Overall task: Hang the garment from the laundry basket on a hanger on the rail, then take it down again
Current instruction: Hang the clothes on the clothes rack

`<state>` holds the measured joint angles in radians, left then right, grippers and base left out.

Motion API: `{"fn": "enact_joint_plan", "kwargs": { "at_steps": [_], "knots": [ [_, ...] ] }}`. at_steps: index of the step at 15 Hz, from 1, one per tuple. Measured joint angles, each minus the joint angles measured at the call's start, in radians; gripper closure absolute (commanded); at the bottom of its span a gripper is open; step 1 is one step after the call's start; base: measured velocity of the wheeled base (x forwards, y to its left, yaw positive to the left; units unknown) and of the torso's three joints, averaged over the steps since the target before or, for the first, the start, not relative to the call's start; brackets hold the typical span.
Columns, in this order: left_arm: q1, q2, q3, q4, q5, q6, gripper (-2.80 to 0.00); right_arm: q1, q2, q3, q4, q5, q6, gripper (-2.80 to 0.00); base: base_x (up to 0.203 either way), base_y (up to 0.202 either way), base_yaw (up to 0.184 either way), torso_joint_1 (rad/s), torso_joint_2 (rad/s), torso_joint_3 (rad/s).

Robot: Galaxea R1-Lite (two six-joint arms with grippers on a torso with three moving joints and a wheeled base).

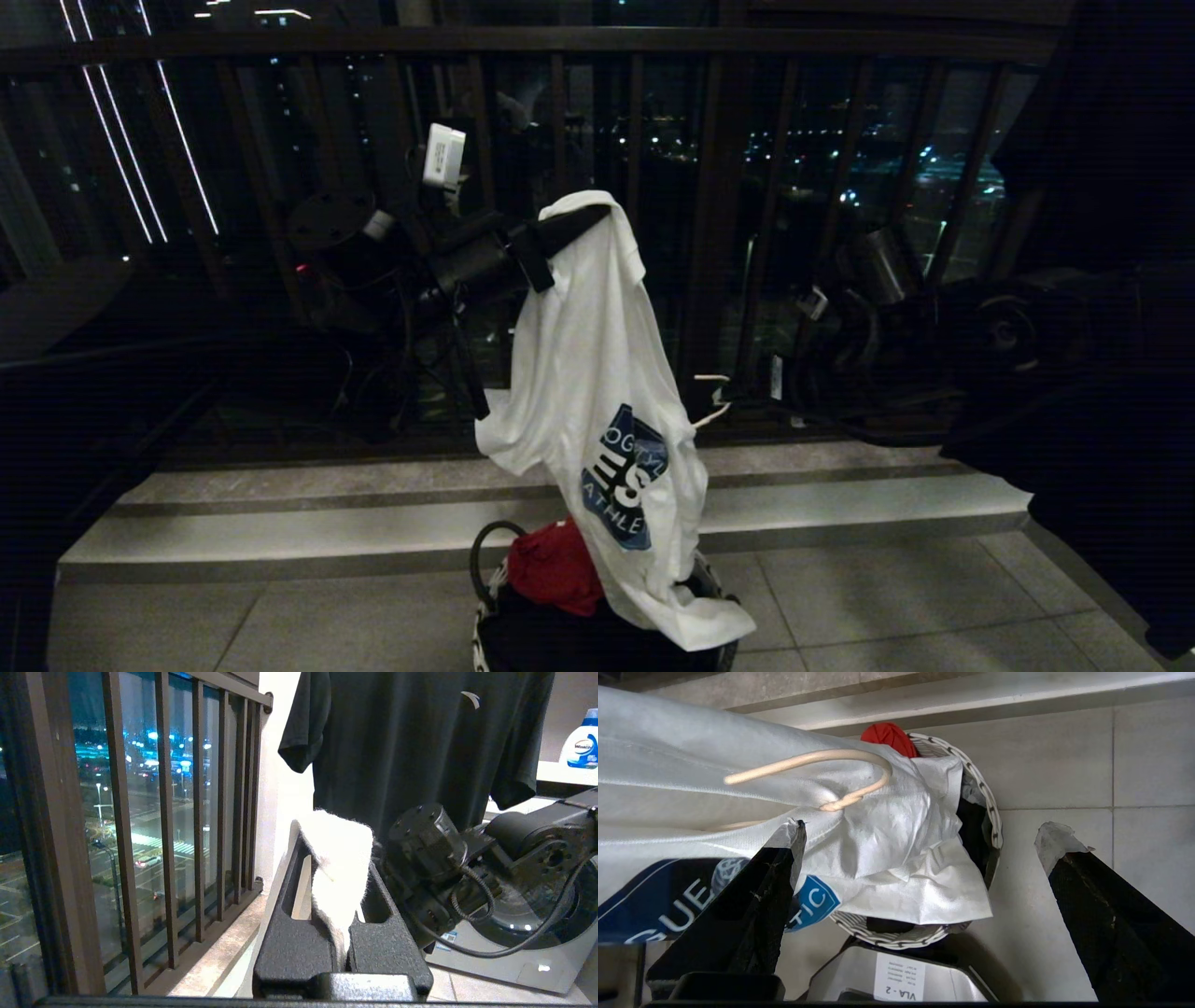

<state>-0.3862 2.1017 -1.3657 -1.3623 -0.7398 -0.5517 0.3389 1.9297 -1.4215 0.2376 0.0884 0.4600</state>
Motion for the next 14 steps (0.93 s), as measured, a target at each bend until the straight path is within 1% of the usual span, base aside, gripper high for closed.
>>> {"fn": "enact_joint_plan", "kwargs": {
  "at_steps": [9,10,12,14],
  "knots": [
    [0.001,0.004,-0.011,0.0,0.0,0.0,0.0,-0.002,0.029,0.025,-0.08,-0.002,0.02,-2.8,0.0,0.0,0.0,0.0,0.0,0.0],
    [0.001,0.006,-0.014,0.0,0.0,0.0,0.0,-0.002,0.032,0.032,-0.101,-0.002,0.036,-2.8,0.0,0.0,0.0,0.0,0.0,0.0],
    [0.004,0.007,-0.016,0.0,0.0,-0.001,0.0,-0.002,0.043,0.051,-0.185,-0.004,0.079,-2.8,0.0,0.0,0.0,0.0,0.0,0.0],
    [0.007,0.007,-0.018,0.0,0.0,-0.001,0.0,-0.002,0.059,0.065,-0.233,-0.004,0.087,-2.8,0.0,0.0,0.0,0.0,0.0,0.0]
  ]
}}
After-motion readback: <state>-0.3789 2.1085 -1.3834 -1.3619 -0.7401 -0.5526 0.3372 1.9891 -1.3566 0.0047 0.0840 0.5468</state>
